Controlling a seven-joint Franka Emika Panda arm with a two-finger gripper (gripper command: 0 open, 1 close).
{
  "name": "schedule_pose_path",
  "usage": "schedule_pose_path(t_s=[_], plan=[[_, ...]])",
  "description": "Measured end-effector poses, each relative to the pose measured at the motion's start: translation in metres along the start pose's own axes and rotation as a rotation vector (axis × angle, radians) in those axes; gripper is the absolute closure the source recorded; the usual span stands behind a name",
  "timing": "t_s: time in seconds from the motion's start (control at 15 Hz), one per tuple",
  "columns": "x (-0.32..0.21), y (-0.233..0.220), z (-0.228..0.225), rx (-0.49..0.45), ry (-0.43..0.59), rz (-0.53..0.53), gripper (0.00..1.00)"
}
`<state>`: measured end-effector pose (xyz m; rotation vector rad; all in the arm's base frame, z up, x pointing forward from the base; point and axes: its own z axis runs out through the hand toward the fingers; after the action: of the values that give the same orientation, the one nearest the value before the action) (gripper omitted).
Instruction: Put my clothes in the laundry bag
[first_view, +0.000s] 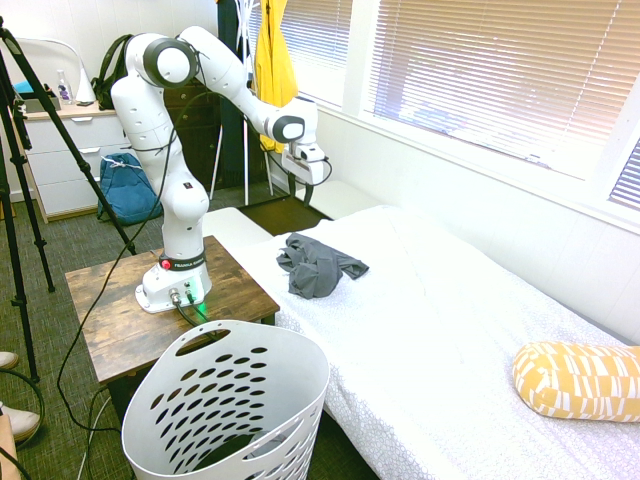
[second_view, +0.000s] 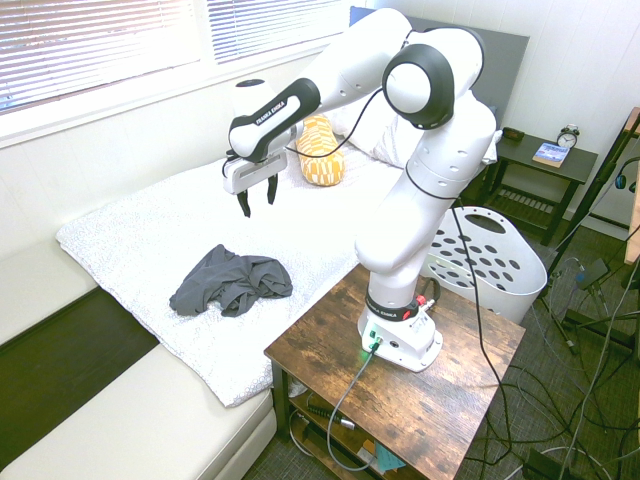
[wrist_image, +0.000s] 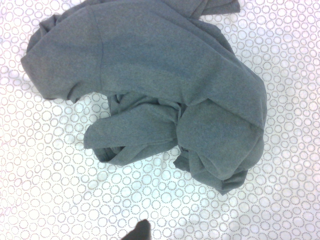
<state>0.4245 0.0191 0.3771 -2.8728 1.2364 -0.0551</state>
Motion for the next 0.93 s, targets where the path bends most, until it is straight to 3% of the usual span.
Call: schedule_pose_path(t_s=[0.27,0.53,0.73,0.93], plan=[[0.005,-0.018,-0.008,0.015,0.017,-0.019,0.0],[0.012,-0.091,0.003,0.01,0.03,-0.092,0.0],[0.005,-0.146,0.044,-0.039,0.012,-0.166,0.0],[-0.014,-0.171,0.113,-0.13,-0.037,-0.238,0.0]])
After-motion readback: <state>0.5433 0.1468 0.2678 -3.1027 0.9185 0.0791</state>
